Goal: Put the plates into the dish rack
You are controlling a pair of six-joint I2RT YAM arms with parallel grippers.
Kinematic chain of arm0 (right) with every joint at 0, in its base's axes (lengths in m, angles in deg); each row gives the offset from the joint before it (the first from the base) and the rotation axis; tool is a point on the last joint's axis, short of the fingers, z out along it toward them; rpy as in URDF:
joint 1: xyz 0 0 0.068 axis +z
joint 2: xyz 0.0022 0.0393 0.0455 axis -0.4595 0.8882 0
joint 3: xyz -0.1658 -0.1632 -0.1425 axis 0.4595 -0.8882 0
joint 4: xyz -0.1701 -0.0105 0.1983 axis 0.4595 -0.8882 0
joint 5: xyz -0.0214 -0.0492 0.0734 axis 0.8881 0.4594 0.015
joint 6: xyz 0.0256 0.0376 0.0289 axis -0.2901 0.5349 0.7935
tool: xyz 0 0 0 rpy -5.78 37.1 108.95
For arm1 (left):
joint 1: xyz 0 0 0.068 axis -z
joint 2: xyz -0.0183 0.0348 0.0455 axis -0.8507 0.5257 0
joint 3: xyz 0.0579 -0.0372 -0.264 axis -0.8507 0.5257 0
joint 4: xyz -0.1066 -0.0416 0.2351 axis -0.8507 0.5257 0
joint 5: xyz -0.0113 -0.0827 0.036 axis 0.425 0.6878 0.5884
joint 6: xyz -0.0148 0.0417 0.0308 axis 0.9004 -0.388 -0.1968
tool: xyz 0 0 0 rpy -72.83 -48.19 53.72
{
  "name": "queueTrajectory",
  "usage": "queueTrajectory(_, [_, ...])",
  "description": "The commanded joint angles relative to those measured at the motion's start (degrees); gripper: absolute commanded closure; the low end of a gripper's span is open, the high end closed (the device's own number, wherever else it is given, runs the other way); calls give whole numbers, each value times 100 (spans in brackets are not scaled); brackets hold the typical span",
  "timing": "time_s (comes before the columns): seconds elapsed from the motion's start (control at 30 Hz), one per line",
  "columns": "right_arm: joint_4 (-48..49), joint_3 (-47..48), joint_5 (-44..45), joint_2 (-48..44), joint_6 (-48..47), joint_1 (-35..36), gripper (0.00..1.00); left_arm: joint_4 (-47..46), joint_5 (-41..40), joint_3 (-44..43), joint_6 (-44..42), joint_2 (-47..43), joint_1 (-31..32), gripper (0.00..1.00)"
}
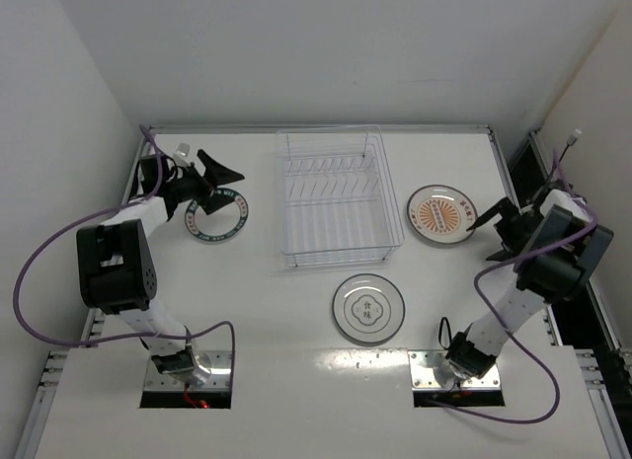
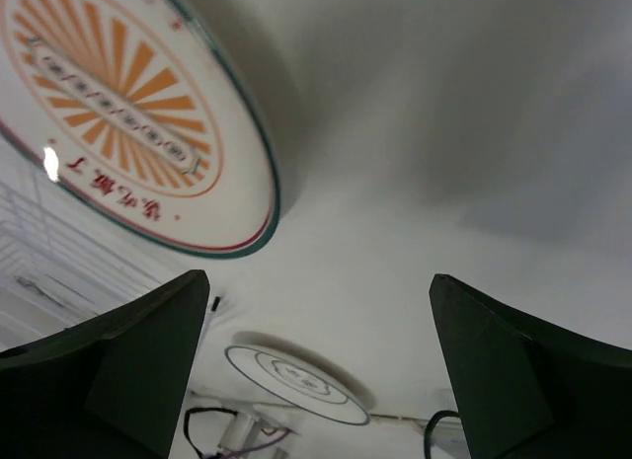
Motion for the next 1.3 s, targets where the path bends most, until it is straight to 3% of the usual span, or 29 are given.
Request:
queueTrajectory(0.0, [-164, 358, -436, 618, -783, -86, 9, -407, 381, -34, 202, 56, 30, 0])
queueTrajectory(0.33, [-199, 665, -814, 1602, -1407, -138, 20, -144, 627, -87, 9, 320, 30, 0])
queueTrajectory(0.73, [-68, 1193, -1376, 1981, -1198, 37, 41, -144, 742, -245, 9, 548, -22, 0])
queueTrajectory(0.87, [-6, 1387, -1376, 2113, -977, 160, 57, -205, 803, -245, 61, 549, -22, 1])
queueTrajectory(0.97, [-6, 1624, -1253, 2174, -819, 301, 64, -205, 803, -245, 61, 601, -75, 2])
queueTrajectory(1.07, [-6, 1852, -1140, 2314, -687, 477, 82, -205, 803, -245, 61, 601, -75, 2])
queueTrajectory(1.1, [-6, 1914, -1087, 2376, -626, 555, 95, -153, 803, -245, 9, 601, -75, 4])
queueTrajectory(1.13, [-6, 1975, -1086, 2377, -626, 608, 100, -152, 803, -245, 9, 601, -75, 4])
queueTrajectory(1.27, [-146, 2029, -798, 2219, -626, 661, 100, -100, 803, -245, 9, 549, -128, 5])
